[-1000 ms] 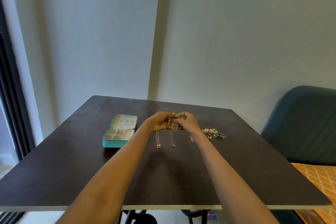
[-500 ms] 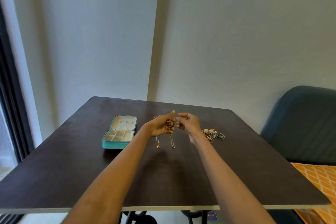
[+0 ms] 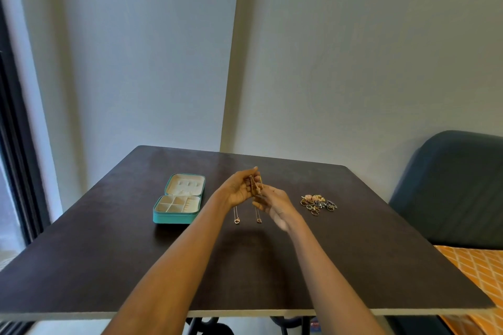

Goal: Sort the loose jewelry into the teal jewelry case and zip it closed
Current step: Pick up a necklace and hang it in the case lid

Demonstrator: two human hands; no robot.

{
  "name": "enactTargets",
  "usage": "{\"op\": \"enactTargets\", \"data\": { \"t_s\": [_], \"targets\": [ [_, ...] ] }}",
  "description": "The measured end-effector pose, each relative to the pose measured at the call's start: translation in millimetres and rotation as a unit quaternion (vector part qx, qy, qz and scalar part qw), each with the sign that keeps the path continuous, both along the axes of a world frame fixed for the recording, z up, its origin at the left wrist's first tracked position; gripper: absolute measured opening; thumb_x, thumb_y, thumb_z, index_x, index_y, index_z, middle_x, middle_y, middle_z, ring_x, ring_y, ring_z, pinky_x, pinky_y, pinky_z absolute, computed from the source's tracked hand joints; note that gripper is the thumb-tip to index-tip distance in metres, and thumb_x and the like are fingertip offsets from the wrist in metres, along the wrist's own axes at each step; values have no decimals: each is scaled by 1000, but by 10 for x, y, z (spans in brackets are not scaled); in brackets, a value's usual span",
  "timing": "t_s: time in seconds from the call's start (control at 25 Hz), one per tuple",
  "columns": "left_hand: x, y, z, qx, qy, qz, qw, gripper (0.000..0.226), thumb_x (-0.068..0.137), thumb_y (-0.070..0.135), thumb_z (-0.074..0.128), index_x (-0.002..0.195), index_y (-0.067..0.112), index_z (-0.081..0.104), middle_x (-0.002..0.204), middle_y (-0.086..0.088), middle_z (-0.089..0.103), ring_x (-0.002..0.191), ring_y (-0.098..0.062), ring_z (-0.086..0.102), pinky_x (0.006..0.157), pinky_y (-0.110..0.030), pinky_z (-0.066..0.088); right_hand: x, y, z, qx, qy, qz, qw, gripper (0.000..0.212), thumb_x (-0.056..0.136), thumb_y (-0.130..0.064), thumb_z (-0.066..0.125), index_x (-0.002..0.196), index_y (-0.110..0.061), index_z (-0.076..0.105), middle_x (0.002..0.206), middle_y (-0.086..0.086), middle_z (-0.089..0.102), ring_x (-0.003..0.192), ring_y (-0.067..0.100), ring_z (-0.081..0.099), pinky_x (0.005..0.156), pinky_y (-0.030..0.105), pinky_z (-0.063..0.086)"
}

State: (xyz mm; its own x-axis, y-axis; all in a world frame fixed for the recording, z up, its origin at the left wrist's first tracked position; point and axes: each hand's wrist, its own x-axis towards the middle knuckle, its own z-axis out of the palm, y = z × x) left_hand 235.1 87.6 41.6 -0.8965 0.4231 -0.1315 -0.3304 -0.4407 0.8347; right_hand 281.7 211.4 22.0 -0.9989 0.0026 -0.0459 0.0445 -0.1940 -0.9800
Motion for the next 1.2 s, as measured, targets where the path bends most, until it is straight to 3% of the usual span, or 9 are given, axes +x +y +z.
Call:
{"op": "enactTargets", "data": {
  "t_s": [0.12,0.28,0.52,0.8,1.04,1.2],
  "targets": [
    [-1,-11,-7,23,-13,-1,1000,12,91,12,56,83,4,60,63,-3,63,56,-13,60,60,-23,54,39,-20,-51,-55,12,3,998,13,95,-6,52,95,-6,65,86,6,65,78,14,61,70,22,55],
    [12,-74,-19,44,-21,-19,999,19,94,19,52,88,3,60,64,-3,64,52,-11,59,54,-21,53,53,-11,-73,-83,10,25,996,17,92,3,52,102,-4,63,89,8,66,81,16,63,70,22,57],
    [61,-122,34,97,-11,-35,995,53,97,45,38,105,-2,60,87,-12,71,72,-21,69,65,-26,59,66,-16,-33,-120,28,51,991,14,94,-6,50,95,-6,65,86,7,67,82,17,64,80,29,56],
    [94,-146,89,114,8,-10,993,47,96,42,42,111,1,58,93,-12,71,77,-22,70,67,-27,59,17,-66,-85,-143,32,52,988,22,95,-13,53,112,-2,62,96,9,68,87,18,67,80,29,58],
    [123,-238,70,125,30,-22,991,71,93,58,34,121,-4,53,121,-22,62,101,-34,65,86,-37,55,-48,-97,68,-95,26,-18,995,21,98,-17,47,92,-8,65,83,6,66,76,16,64,71,27,58],
    [123,-280,64,118,28,-31,992,71,92,60,32,114,-2,58,104,-17,68,88,-28,69,76,-33,59,-50,-93,201,-75,24,33,996,21,96,-13,48,85,-7,65,77,6,64,76,16,63,75,30,56]
  ]
}}
